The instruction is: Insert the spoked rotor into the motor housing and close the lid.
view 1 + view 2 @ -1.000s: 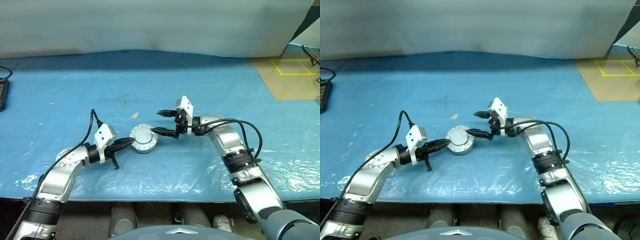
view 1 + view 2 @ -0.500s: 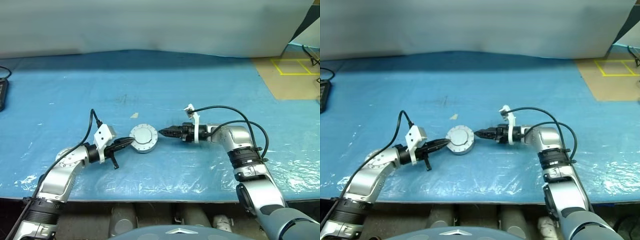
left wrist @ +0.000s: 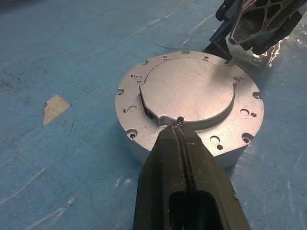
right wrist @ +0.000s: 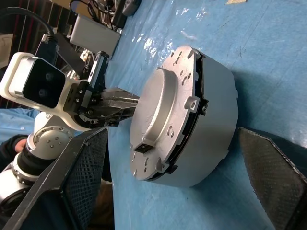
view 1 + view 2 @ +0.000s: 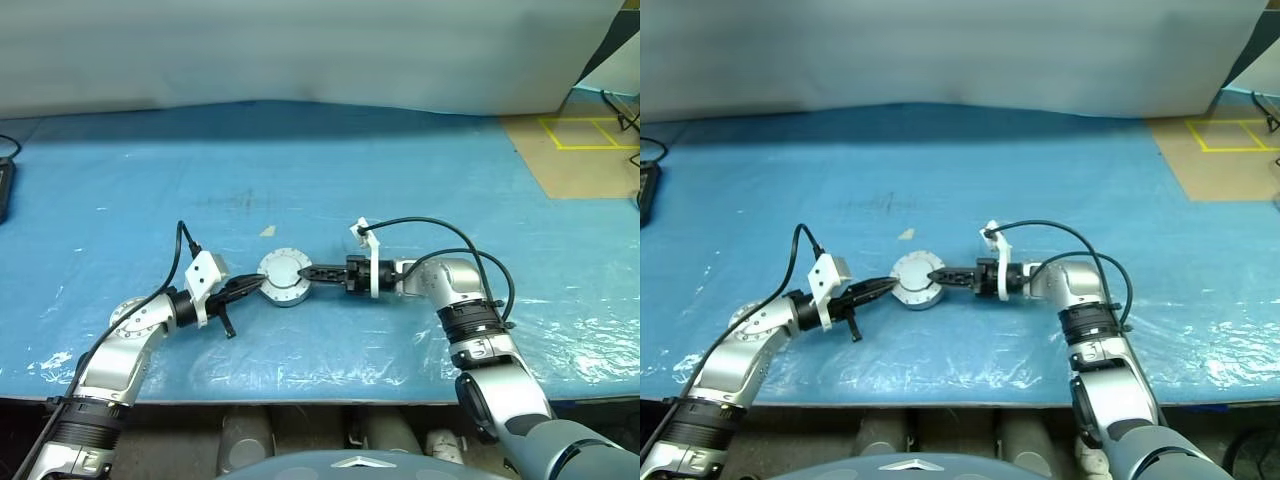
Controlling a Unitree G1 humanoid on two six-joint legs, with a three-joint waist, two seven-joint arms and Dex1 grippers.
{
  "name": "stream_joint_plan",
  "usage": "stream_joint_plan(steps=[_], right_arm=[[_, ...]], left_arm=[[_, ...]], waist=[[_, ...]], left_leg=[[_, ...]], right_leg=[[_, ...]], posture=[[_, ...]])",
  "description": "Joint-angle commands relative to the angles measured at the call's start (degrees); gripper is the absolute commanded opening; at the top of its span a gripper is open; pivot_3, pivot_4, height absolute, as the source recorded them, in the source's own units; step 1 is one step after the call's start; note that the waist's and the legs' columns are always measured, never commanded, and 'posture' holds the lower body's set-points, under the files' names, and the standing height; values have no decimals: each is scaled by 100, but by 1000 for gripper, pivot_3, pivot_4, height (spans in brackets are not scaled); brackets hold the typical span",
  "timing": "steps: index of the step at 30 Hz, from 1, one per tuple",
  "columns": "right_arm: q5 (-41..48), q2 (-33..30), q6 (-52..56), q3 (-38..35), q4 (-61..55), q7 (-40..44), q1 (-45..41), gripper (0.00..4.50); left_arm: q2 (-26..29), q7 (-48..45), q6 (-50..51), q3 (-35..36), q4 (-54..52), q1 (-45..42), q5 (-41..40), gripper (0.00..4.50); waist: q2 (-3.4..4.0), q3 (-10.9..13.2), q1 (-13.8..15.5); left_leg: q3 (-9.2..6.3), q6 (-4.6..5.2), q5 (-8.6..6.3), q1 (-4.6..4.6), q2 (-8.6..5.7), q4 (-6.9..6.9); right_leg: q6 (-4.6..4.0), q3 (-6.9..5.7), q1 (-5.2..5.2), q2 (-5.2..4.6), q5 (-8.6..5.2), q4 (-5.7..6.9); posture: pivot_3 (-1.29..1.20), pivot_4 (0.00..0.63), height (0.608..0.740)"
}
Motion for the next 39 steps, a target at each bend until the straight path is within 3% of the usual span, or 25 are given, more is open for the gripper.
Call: stream_joint_plan(steps=[1,10,20,25,30,33,39], right_arm=[[71,47,132,-24,202,-95,18,4081],[109,14,105,-17,271,-93,-38,1251],[122,46,0,-110,267,-182,-67,1236],[426,72,185,-653,422,-348,-235,1236],[808,102,331,-1301,547,-647,-435,1236],[1072,163,421,-1827,564,-956,-607,1236],[1726,351,539,-2940,560,-1606,-988,1236]], left_arm=[[17,32,24,-48,126,105,124,0],[-10,-1,-50,-69,240,56,132,0],[-193,293,439,198,313,-17,-179,0],[-671,719,1021,935,273,-399,-1134,0],[-841,948,1309,1197,237,-523,-1399,0],[-976,1120,1420,1332,179,-558,-1554,559],[-1492,1414,2138,1534,-275,-626,-2540,2597]], waist=[[0,0,-2],[2,-1,9],[3,-2,11],[3,0,15],[3,1,74],[1,2,108],[-2,4,110]], left_leg=[[0,0,0,1,0,0],[0,-2,1,3,-1,-3],[0,-2,1,7,3,-2],[0,-2,1,-2,-3,5],[0,-4,3,-33,-8,8],[-1,-4,4,-82,-9,13],[-3,6,12,-124,-1,30]], right_leg=[[0,0,0,0,0,0],[0,0,3,-1,0,-1],[0,1,5,-5,0,3],[-1,0,-2,-5,1,12],[-1,-4,-22,0,1,0],[1,-6,-69,2,4,3],[6,-13,-116,6,9,53]], posture=[[0,150,740],[0,150,740],[0,150,740],[0,150,740],[0,150,740],[0,150,740],[0,150,740]])
